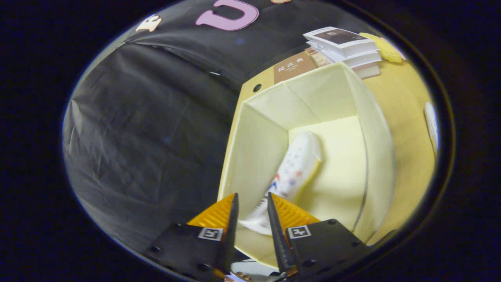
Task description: Open the storage box then place both shoes into the box .Put the left shoe in first, then the right shoe, with the right side of both shoes facing outward in a uniform manner.
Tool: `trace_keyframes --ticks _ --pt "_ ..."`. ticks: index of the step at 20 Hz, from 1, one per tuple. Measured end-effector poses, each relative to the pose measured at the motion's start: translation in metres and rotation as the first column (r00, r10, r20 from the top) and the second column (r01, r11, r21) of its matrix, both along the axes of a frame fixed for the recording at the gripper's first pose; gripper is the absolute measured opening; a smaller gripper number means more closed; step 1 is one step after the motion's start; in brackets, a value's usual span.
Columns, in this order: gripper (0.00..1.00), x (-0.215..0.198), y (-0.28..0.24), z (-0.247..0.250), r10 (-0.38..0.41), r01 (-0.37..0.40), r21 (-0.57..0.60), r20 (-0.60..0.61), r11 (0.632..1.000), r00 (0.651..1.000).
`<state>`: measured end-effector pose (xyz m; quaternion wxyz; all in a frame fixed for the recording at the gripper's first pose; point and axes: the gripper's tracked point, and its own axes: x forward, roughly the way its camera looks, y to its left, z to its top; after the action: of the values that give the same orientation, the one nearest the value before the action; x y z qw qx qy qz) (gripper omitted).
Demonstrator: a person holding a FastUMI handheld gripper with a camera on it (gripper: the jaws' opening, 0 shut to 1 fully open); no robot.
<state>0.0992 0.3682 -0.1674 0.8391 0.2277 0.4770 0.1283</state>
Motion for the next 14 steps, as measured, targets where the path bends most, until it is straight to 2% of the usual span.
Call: trace_keyframes --ticks 3,6,14 --pt "0.73 -0.006 -0.012 0.012 0.066 -0.062 -0.07 0.055 0.996 0.996" --pt "1.0 -0.015 -0.022 0.026 0.102 -0.097 -0.069 0.081 0.993 0.991" --pt "1.0 -0.047 -0.086 0.083 0.125 -0.104 -0.107 0.209 0.989 0.97"
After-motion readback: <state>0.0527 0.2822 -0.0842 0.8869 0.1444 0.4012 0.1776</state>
